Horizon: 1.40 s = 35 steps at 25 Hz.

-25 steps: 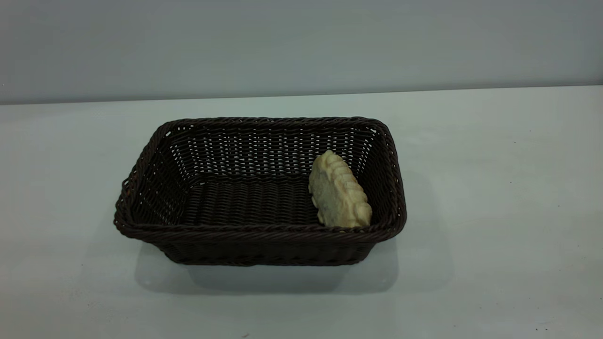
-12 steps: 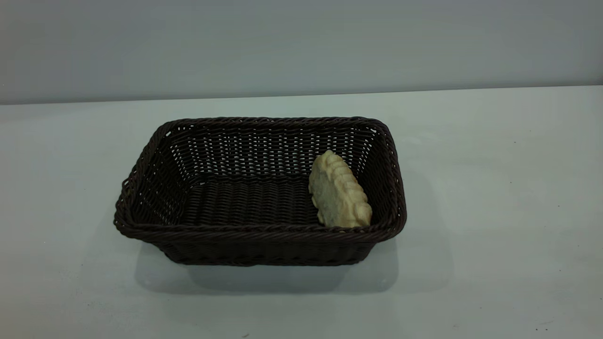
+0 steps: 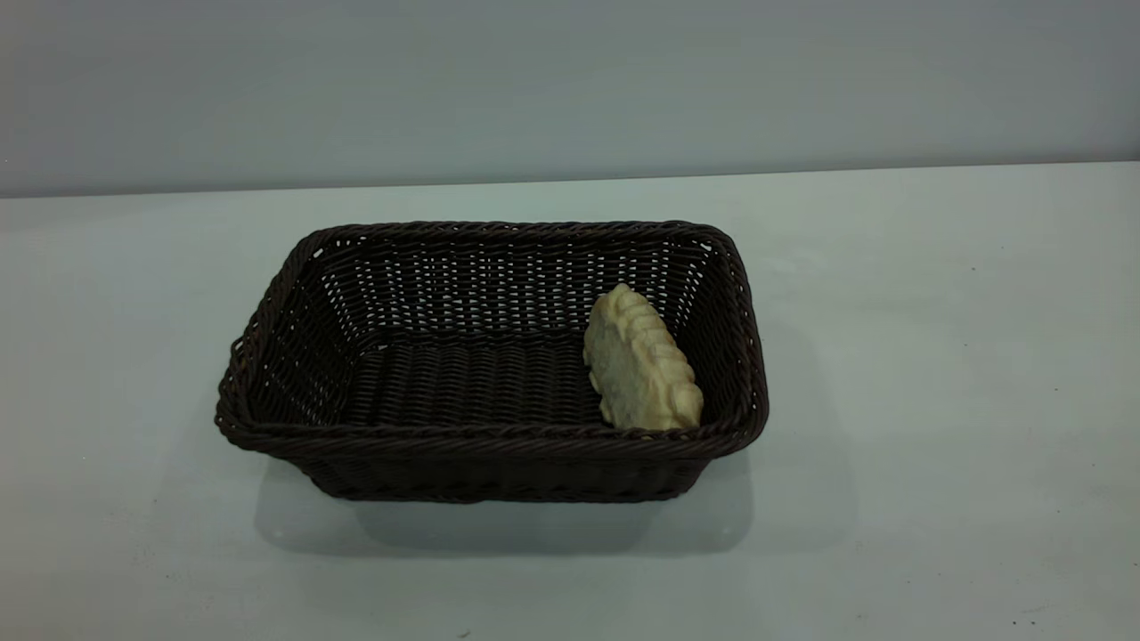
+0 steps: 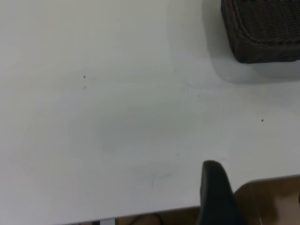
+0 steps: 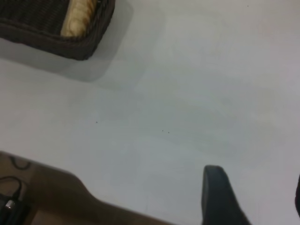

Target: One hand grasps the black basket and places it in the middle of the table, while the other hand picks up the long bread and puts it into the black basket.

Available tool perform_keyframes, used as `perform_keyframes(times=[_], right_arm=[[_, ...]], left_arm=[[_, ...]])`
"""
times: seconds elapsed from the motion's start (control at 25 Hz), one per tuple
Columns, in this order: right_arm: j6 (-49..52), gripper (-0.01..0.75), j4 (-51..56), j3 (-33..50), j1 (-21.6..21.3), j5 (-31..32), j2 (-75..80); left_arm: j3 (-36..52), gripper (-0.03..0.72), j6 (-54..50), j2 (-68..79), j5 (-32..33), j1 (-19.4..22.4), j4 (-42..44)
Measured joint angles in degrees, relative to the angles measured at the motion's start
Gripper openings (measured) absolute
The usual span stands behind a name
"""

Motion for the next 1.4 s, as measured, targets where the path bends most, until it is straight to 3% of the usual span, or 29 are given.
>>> perform_keyframes(times=[0.48,0.84,0.96,1.4], right_arm=[[0.0,0.332,0.0,0.0,-0.5,0.0,0.0],[0.0,0.275,0.2,0.0,-16.5,0.0,0.0],[0.0,0.252,0.2,0.0,-20.0,0.0,0.0],[0.0,0.237,0.2,0.0,-20.5,0.0,-0.1]], left_arm=[[0.0,0.487,-0.1,-0.3,0.0,0.0,0.0],[0.0,0.487,0.0,-3.0,-0.2,5.0,0.0],[0.0,0.487,0.0,-3.0,-0.2,5.3,0.0],[0.0,0.487,0.0,-3.1,-0.2,5.3,0.0]])
